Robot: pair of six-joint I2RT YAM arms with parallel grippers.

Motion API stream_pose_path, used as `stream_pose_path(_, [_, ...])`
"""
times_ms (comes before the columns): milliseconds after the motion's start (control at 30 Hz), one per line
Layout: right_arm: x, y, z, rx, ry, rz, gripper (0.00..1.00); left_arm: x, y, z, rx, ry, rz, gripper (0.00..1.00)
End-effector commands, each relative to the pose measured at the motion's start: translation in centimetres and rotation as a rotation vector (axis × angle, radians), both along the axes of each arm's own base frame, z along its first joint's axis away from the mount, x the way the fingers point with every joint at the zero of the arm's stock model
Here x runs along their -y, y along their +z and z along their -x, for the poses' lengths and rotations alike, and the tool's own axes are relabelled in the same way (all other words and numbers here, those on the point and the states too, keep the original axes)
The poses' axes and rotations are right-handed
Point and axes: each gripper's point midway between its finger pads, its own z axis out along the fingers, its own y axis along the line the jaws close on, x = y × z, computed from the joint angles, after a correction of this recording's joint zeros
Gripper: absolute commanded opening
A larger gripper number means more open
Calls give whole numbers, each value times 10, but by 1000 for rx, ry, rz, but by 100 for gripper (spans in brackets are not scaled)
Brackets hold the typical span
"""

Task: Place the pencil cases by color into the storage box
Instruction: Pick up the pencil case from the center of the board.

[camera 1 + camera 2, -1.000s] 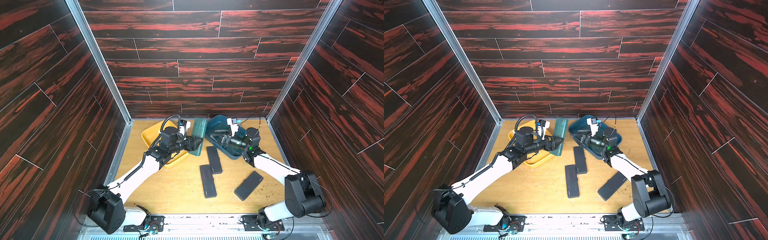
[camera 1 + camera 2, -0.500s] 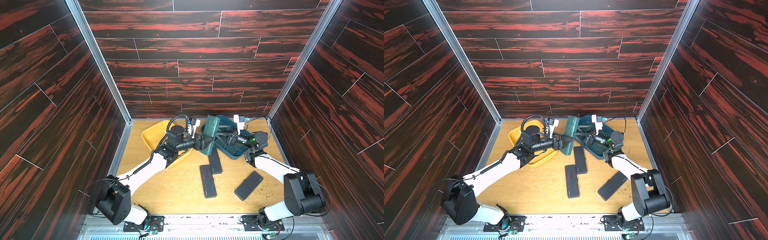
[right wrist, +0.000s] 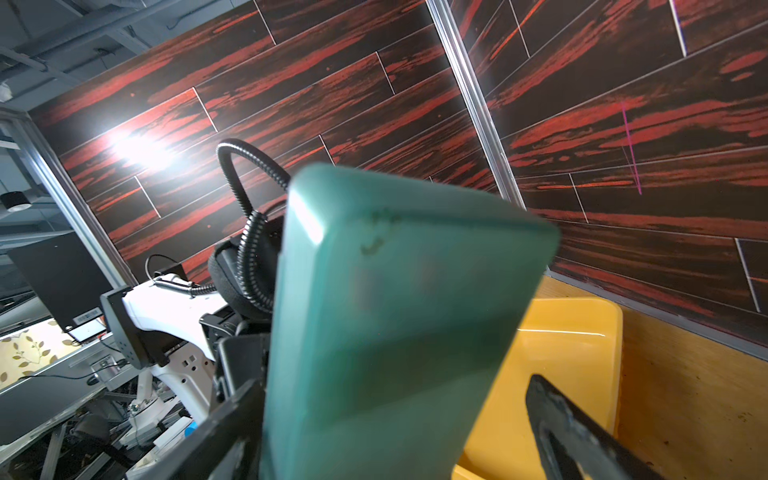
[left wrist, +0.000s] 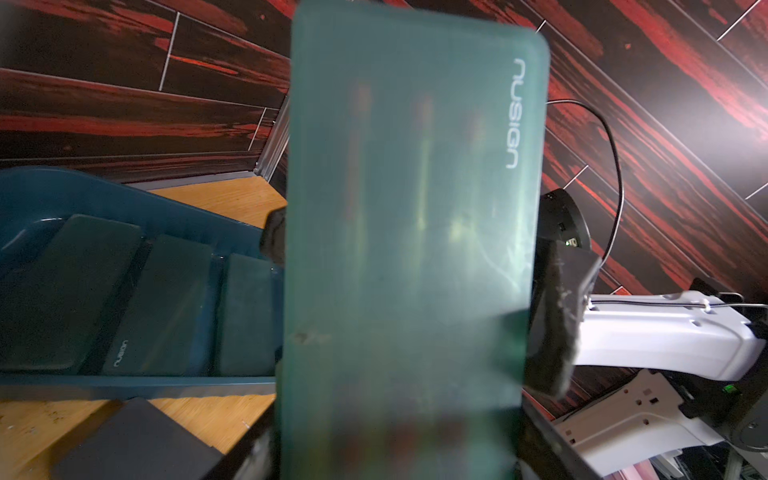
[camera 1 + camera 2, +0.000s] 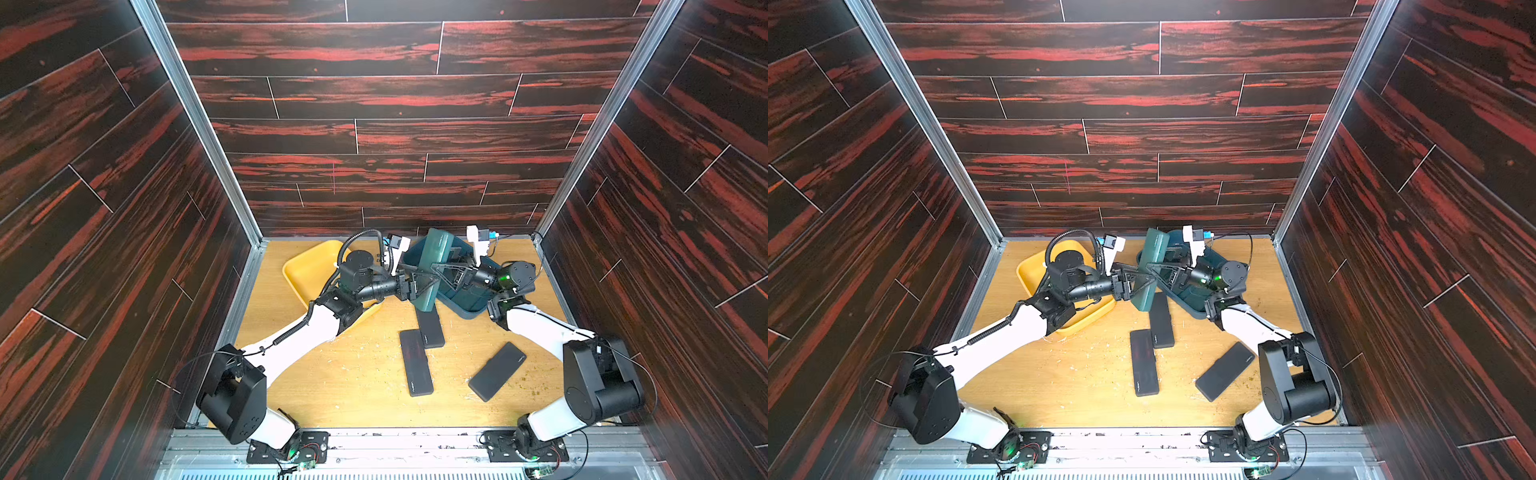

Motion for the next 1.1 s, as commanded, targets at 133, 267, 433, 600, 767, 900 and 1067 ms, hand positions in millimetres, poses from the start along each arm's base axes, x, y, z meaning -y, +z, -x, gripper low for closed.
stream_pose_path(133, [2, 14, 0, 19, 49, -49, 98, 6, 41, 15, 97, -77, 114, 60])
stream_pose_path(267, [3, 21, 2, 23, 65, -70, 95, 7, 44, 17, 106, -93, 131, 60])
stream_pose_path(433, [4, 29, 5, 32, 79, -85, 80, 8, 45, 17, 111, -107, 141, 60])
stream_pose_path(600, [5, 33, 3, 28, 82, -93, 66, 9, 50, 17, 129, -115, 172, 60])
stream_pose_path(767, [5, 34, 0, 20, 58, -88, 60, 13, 52, 13, 148, -120, 182, 62])
stream_pose_path(900, [5, 30, -9, 15, -11, -43, 58, 16, 54, 7, 166, -114, 187, 68])
stream_pose_path(1067, [7, 26, -22, 1, -99, 8, 57, 14, 52, -2, 192, -81, 158, 77])
